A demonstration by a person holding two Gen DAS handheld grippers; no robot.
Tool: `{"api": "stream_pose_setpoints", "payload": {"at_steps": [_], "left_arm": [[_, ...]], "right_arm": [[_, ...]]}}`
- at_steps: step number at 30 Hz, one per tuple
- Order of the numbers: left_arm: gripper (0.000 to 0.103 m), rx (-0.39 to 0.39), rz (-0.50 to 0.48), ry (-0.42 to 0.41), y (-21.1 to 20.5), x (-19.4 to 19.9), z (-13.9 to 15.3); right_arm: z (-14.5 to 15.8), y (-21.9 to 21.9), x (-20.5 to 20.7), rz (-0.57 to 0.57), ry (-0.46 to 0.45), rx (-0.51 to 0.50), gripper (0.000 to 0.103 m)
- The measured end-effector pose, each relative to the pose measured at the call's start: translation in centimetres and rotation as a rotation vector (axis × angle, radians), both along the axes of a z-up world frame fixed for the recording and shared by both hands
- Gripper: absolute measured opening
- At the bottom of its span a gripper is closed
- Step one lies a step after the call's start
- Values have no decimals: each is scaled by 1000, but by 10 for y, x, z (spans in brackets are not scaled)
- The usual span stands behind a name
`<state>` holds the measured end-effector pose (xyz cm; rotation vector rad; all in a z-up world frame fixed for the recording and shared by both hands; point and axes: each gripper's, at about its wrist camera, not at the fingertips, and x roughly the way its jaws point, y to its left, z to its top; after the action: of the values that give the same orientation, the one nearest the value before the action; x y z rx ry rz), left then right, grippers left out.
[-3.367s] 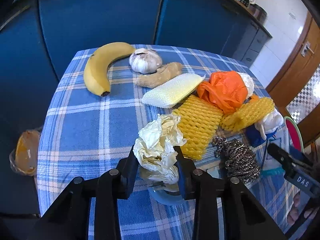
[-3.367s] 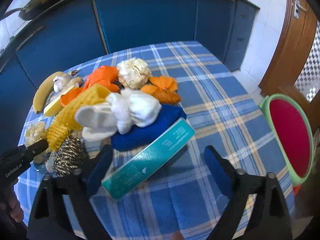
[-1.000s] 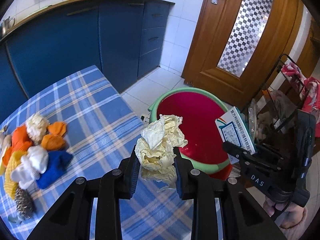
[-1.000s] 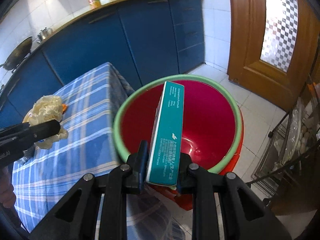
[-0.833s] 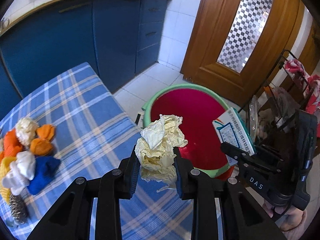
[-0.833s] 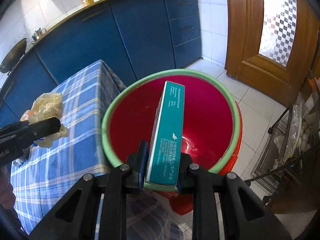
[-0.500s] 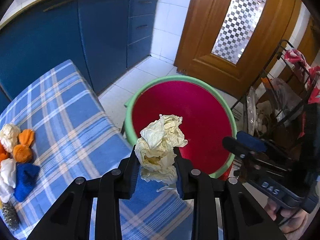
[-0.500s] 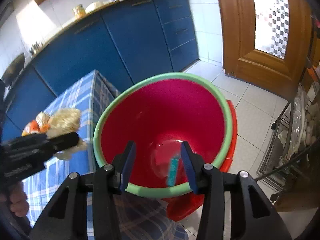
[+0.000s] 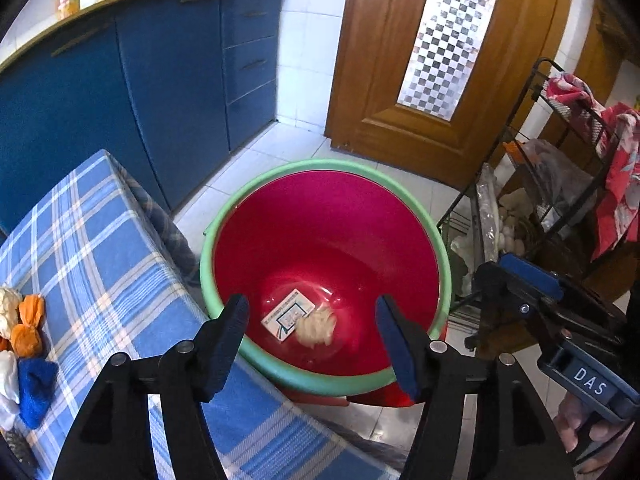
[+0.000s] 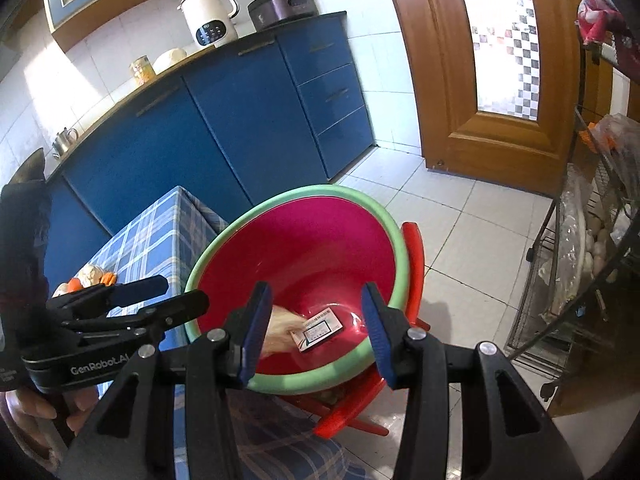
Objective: Collect trash
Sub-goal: 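Move both tools back over the table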
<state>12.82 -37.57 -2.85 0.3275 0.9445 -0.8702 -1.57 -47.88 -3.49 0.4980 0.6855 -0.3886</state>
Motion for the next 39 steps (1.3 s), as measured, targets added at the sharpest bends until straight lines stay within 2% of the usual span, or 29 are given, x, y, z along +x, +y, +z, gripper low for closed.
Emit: {"api": "stream_pose_setpoints", "payload": {"at_steps": [9,19,25,32,39], "left_arm": [[67,-19,68,27,24,3,4],[67,-52,167,9,68,4,20],[67,-49,228,-29,103,-1,30],[67,-69,325,-69,155,-5,43],[67,-68,400,-73,198,-6,45]], "right_arm": [[2,6,-9,-3,-2,2,48],[7,20,-14,15,-5,4,48],[12,37,-16,38,2,-7,48],[21,63,-8,105,-9,3,48],[23,95,4,182,-7,10,48]]}}
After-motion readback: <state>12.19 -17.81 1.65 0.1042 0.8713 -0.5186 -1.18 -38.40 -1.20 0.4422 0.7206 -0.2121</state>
